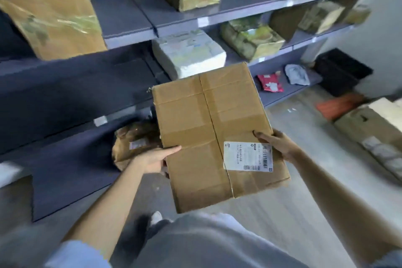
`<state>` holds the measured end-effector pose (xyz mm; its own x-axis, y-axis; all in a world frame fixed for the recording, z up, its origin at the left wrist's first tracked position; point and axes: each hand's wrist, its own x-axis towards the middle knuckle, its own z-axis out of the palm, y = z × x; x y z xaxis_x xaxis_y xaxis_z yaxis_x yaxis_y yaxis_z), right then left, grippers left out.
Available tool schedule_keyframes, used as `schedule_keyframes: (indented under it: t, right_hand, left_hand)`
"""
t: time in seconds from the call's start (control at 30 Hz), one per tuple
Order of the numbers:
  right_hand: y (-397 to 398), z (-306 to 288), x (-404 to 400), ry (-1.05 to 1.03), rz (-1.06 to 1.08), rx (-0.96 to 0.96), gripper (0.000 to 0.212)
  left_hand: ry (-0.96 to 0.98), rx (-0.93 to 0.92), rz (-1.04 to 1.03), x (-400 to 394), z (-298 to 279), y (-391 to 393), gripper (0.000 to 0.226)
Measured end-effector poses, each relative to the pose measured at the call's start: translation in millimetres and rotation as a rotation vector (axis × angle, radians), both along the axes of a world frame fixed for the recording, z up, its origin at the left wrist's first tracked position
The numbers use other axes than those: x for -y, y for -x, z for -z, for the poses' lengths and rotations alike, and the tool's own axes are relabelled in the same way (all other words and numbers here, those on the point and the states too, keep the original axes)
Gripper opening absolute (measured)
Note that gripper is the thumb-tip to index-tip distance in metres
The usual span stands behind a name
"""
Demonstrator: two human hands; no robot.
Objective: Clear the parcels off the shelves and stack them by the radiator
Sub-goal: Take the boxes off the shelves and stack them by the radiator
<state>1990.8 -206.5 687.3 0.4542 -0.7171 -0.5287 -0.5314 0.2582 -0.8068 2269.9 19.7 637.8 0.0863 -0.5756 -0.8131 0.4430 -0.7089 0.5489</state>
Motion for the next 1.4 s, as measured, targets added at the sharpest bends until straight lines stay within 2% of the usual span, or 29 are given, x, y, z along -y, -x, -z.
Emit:
schedule_keyframes:
  t: [0.23,0.4,0.57,0.77,0.87,1.03,1.13,1.23,1.4]
  right_hand:
    - [162,-2,82,0.017,0.42,0.059,0.009]
    - [232,20,157,-0.004,0.582,0.099,0.025]
    - [290,18,277,0.024,0.662,0.083,0.019]
    - [384,-7,414,0.069,0.826,0.037,0.038]
    - [440,-3,461,0.078,0.939,0.034,0.039]
    - [550,21,542,0.045,1.112,0.044,0.038]
    - [614,32,594,0.031,1.196,0.03,0.037]
    - [682,33,647,0.013,1.243,-0.001,0.038]
    - [776,26,749,-0.022,1.248,-0.088,0.039]
  left_hand:
    - [0.075,0.043,0.23,205,-14,120,0.047]
    - [0.079,0.066,0.413,357,-5,173,0.055]
    - [0.066,0.164,0.641,528,-5,225,0.089]
    - [0.076,0.181,0.821,726,-19,328,0.068]
    - [0.093,0.187,0.934,809,-21,399,0.06]
    - [0.069,0.21,1.102,938,-6,531,0.061]
    - [0.069,0.197,1.092,1004,9,610,0.07]
    - [0.06,0.189,0.995,1060,15,687,0.082]
    - [0.01,0.133,0.922,1149,30,778,0.09]
